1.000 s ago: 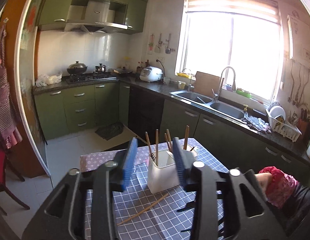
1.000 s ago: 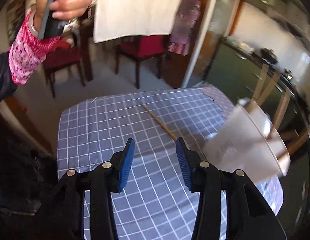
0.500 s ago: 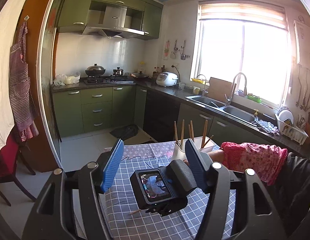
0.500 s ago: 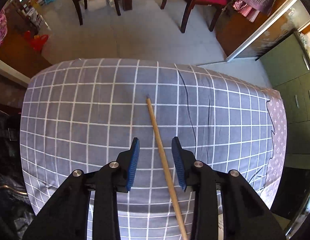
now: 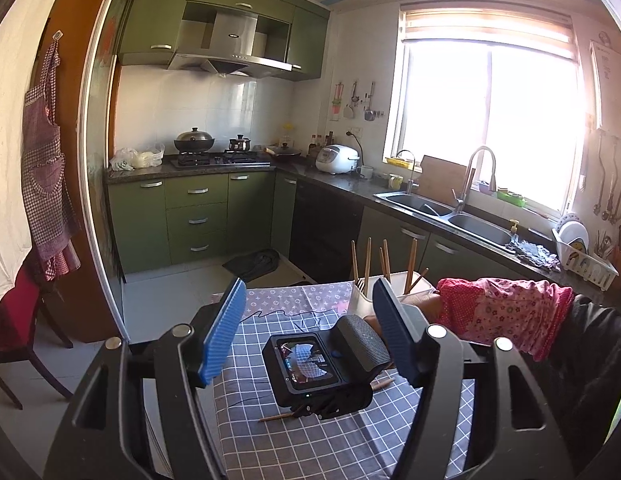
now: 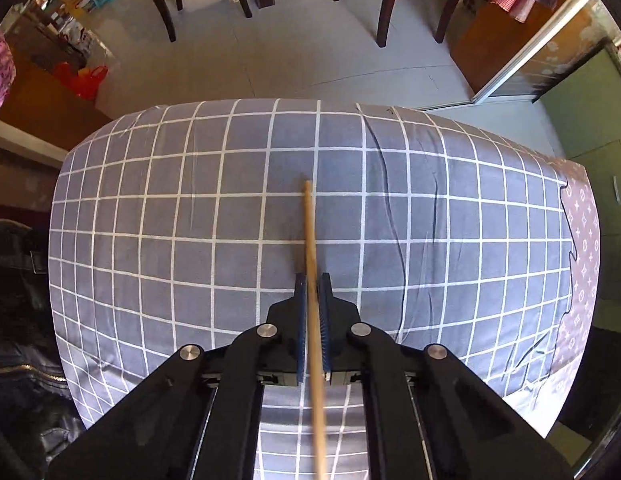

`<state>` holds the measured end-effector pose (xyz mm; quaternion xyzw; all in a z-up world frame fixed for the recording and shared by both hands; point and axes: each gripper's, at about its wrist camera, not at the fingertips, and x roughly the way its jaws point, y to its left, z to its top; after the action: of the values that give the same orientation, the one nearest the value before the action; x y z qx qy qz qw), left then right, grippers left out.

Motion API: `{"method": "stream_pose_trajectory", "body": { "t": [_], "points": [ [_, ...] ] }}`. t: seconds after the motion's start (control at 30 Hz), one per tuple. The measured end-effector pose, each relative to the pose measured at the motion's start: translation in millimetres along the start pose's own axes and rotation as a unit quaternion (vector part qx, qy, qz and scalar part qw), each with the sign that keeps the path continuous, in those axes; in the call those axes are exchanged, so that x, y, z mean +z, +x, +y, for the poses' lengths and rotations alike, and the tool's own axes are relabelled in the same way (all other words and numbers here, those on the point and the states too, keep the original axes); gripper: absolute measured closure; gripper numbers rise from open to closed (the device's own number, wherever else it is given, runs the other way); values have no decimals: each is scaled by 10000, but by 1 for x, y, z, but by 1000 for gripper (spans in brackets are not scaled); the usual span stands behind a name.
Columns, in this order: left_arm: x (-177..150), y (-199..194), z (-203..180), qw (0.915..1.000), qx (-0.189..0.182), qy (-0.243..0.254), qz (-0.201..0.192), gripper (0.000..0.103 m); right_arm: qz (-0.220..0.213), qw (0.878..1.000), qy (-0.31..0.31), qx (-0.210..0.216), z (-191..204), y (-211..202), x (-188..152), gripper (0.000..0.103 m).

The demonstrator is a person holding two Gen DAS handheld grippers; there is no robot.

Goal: Organize utensils
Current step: 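Close the right gripper on the wooden chopstick lying beside the holder, then lift the chopstick in the right gripper and lower it into the holder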

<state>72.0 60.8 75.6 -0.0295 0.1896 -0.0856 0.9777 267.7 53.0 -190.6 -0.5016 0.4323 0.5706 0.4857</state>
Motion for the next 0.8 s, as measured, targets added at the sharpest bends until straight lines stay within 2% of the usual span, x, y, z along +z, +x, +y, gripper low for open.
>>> {"method": "stream_pose_trajectory", "body": {
  "t": [0.1, 0.23, 0.33, 0.4, 0.47, 0.53, 0.67, 0.8],
  "points": [
    [1, -3, 2, 10000, 12, -19, -17, 40, -174, 9996, 148, -139, 5, -5, -12, 97],
    [0, -9, 2, 10000, 19, 7, -63, 38, -766, 9950, 539, -341, 16, -32, -44, 97],
    [0, -10, -2, 10000, -21, 25, -65, 38, -1362, 9842, 968, -588, 22, -64, -75, 97],
    [-1, -10, -5, 9999, -74, 36, -59, 38, -1822, 9725, 1234, -756, 31, -89, -99, 97],
    [-3, -8, -8, 9999, -127, 46, -36, 38, -2283, 9566, 1537, -961, 42, -113, -124, 97],
    [-5, -4, -12, 9998, -210, 37, 11, 38, -2768, 9352, 1912, -1102, 55, -135, -148, 97],
    [-7, 6, -18, 9993, -348, 22, 113, 37, -3722, 8860, 2507, -1166, 76, -173, -190, 97],
    [-6, 16, -29, 9988, -446, 79, 207, 37, -4510, 8401, 2790, -1140, 87, -212, -222, 97]
  ]
}}
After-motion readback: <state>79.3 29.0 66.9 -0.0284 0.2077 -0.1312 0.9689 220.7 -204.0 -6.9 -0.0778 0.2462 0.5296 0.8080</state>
